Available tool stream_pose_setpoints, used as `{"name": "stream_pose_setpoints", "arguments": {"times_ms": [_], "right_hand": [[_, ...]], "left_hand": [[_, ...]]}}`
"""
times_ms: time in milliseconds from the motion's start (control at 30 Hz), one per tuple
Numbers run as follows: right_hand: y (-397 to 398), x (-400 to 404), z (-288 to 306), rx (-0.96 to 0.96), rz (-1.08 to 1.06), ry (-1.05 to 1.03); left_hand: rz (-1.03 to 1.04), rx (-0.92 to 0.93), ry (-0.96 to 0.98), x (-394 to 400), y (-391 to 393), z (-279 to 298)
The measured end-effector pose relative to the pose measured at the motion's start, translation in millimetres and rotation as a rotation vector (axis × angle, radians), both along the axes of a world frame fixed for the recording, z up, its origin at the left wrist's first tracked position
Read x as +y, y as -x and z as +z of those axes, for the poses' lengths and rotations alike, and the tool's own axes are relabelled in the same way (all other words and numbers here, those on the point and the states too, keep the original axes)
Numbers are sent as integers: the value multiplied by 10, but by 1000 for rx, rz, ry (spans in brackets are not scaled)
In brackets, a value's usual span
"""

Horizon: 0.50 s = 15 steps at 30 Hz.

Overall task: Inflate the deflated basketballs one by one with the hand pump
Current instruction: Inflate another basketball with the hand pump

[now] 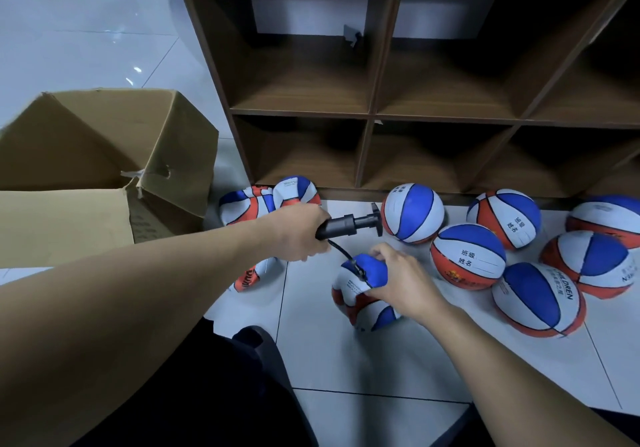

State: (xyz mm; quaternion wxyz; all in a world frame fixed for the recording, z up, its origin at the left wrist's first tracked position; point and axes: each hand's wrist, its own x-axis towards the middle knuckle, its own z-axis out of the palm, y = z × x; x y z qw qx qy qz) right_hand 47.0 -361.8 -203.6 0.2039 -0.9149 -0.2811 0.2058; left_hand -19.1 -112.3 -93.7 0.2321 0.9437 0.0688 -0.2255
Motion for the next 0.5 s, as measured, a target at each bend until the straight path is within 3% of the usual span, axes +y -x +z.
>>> {"name": "stream_pose_setpoints", "arguments": {"times_ms": [133,300,500], "right_hand": [[46,-104,-258,8,26,89],[8,-240,-350,97,38,1],[-188,-200,-66,215,-252,-251]], "left_hand": [[-57,-12,-59,-190,3,-134],[-128,23,-127,-296,-14,-251],[-161,7,-213,-187,-81,-256]]}}
